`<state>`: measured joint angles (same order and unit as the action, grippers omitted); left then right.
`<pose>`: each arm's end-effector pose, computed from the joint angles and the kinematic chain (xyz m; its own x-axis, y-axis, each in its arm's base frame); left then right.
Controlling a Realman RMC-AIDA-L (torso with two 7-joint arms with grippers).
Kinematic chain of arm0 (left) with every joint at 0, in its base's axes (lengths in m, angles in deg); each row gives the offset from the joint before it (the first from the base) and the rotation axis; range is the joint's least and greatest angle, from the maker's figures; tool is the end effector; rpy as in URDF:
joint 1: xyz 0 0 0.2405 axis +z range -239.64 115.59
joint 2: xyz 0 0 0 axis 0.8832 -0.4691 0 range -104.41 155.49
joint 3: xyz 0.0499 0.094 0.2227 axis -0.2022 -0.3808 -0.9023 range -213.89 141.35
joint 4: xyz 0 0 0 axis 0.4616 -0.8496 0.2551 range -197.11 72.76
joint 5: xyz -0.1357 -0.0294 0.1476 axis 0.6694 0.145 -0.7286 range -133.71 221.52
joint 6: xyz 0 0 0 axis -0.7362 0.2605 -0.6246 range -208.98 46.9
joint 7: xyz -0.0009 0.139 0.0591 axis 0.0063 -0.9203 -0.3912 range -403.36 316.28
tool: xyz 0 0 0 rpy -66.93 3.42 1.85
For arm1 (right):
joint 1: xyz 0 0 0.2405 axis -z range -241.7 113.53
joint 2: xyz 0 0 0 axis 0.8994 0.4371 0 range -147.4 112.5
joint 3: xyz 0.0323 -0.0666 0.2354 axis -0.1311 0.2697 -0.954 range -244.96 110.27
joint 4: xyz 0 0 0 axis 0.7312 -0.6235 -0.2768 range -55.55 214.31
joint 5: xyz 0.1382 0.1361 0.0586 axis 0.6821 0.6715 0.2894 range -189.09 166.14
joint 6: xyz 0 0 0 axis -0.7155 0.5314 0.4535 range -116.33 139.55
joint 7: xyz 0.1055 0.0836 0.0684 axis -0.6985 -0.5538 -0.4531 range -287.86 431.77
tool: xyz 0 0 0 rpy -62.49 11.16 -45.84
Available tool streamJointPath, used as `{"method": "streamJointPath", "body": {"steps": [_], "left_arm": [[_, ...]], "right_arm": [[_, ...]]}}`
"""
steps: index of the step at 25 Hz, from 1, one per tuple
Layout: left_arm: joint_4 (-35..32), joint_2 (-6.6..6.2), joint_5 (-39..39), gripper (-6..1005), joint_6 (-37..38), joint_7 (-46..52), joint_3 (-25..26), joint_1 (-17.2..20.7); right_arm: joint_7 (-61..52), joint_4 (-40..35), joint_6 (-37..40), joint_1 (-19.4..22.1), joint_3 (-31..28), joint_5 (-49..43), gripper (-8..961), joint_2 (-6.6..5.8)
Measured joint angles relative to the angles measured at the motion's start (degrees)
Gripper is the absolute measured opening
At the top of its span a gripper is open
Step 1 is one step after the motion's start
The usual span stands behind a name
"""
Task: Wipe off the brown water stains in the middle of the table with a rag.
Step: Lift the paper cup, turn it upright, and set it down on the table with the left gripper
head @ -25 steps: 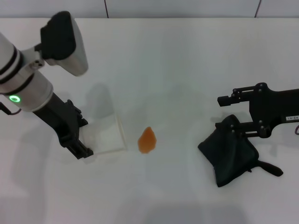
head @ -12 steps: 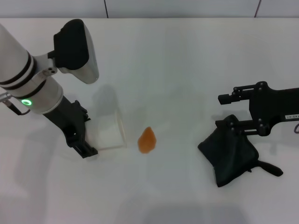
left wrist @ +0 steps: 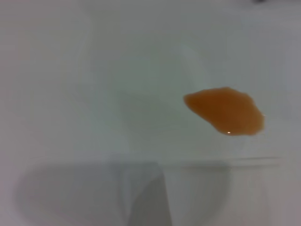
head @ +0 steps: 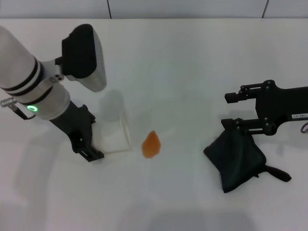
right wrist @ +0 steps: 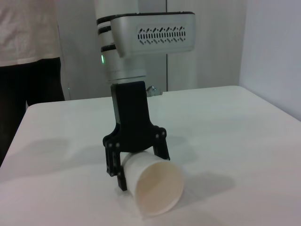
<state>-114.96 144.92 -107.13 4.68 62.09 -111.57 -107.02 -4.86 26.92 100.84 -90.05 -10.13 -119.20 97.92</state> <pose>-0.2049 0.3551 -0.0370 0.8682 0.1239 -0.4805 0.0991 -0.9921 -0.0769 0.2293 0.3238 0.0222 0.9388 -0.0820 -0.3346 -0.1629 -0.9615 -0.2213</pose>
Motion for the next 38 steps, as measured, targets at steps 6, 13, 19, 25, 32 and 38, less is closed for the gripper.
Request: {"method": "streamJointPath", "body": {"steps": [6, 13, 19, 25, 32, 38], "left_arm": [[-7.81, -0.17, 4.26, 697, -0.96, -2.17, 4.29, 5.74], [-8.73, -0.29, 24.18, 692, -5.58, -13.13, 11.54, 14.62], [5.99, -0.42, 38.95, 689, -10.52, -28.95, 18.86, 17.58], [19.69, -0.4, 47.65, 688, -10.98, -46.77, 26.73, 18.0], [29.02, -0.27, 56.11, 687, -11.77, -60.7, 27.02, 20.5], [33.25, -0.25, 59.46, 686, -11.63, -65.53, 27.09, 22.53]], "right_arm": [[-0.06, 0.0, -0.14, -0.5, 0.0, -0.03, 593, -0.05], [-0.26, -0.01, -0.24, -1.35, -0.01, -0.17, 591, -0.07], [-0.04, -0.01, -0.23, -1.46, 0.14, -0.11, 590, -0.03], [0.03, 0.14, -0.41, -1.46, 0.88, 0.0, 588, 0.01], [0.11, 0.51, -0.62, -1.31, 0.91, 0.05, 587, 0.03], [0.18, 0.52, -0.65, -0.47, 0.88, 0.67, 585, 0.02]]}}
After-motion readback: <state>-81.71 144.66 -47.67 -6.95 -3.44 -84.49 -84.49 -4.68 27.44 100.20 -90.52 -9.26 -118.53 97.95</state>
